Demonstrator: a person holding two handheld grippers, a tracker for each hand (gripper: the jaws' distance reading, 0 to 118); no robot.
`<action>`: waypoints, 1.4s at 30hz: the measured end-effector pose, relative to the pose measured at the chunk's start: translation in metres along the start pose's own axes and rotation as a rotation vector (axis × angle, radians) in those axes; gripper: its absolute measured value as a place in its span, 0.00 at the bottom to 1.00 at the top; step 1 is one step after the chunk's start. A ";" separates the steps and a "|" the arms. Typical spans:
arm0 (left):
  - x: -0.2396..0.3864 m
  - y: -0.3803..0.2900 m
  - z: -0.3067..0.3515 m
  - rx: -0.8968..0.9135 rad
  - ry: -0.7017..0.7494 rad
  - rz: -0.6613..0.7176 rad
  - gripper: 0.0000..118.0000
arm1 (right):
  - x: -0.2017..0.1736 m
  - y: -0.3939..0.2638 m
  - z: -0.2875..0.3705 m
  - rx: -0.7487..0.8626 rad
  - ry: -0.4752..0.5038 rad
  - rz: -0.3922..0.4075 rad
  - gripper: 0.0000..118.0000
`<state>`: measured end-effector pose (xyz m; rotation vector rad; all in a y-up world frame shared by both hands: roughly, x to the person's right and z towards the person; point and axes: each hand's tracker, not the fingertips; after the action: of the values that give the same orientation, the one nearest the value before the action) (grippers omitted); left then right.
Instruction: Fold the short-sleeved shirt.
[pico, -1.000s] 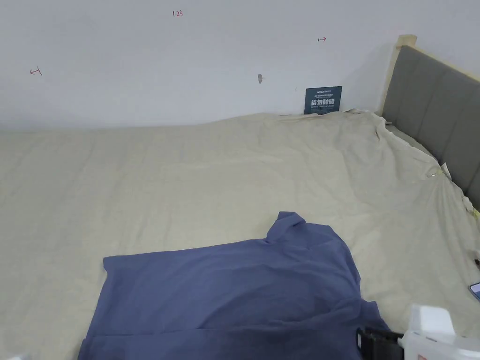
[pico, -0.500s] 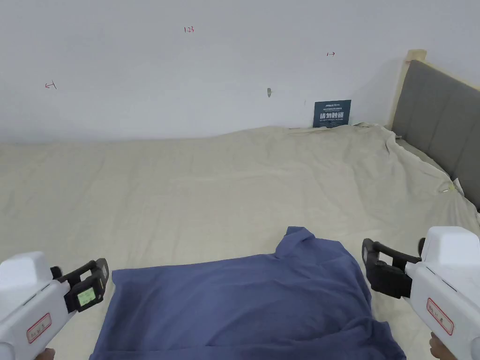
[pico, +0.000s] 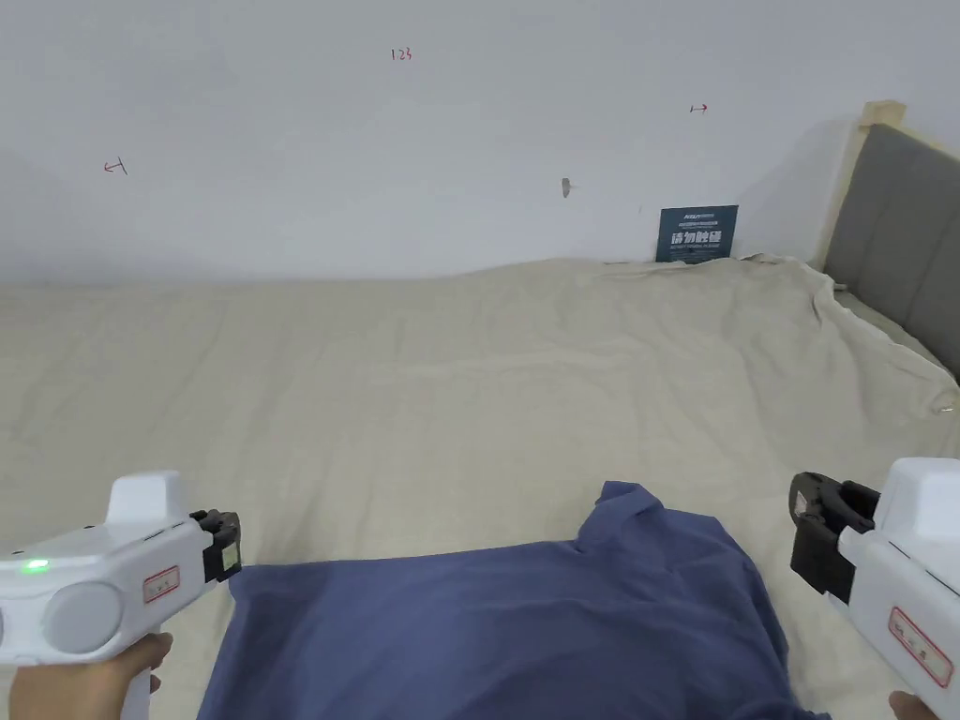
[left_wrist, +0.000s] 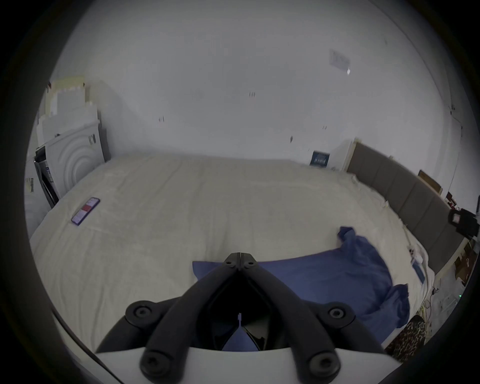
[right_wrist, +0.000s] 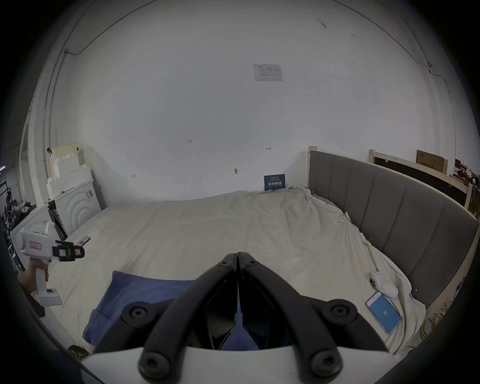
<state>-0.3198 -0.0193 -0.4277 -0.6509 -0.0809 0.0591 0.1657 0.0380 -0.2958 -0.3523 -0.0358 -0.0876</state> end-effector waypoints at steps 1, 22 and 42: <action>-0.003 0.003 -0.015 -0.044 0.002 -0.008 0.00 | 0.001 0.000 -0.005 -0.008 -0.001 -0.002 0.00; -0.050 -0.020 -0.202 -0.459 0.092 0.077 0.15 | 0.026 -0.037 -0.071 -0.190 -0.053 -0.016 0.00; -0.030 0.001 -0.114 -0.200 -0.012 -0.039 0.00 | 0.066 -0.068 -0.295 -0.596 -0.079 0.071 0.72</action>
<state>-0.3388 -0.0896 -0.5198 -0.8486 -0.1116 0.0174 0.2312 -0.1332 -0.5461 -0.9523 -0.0754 -0.0117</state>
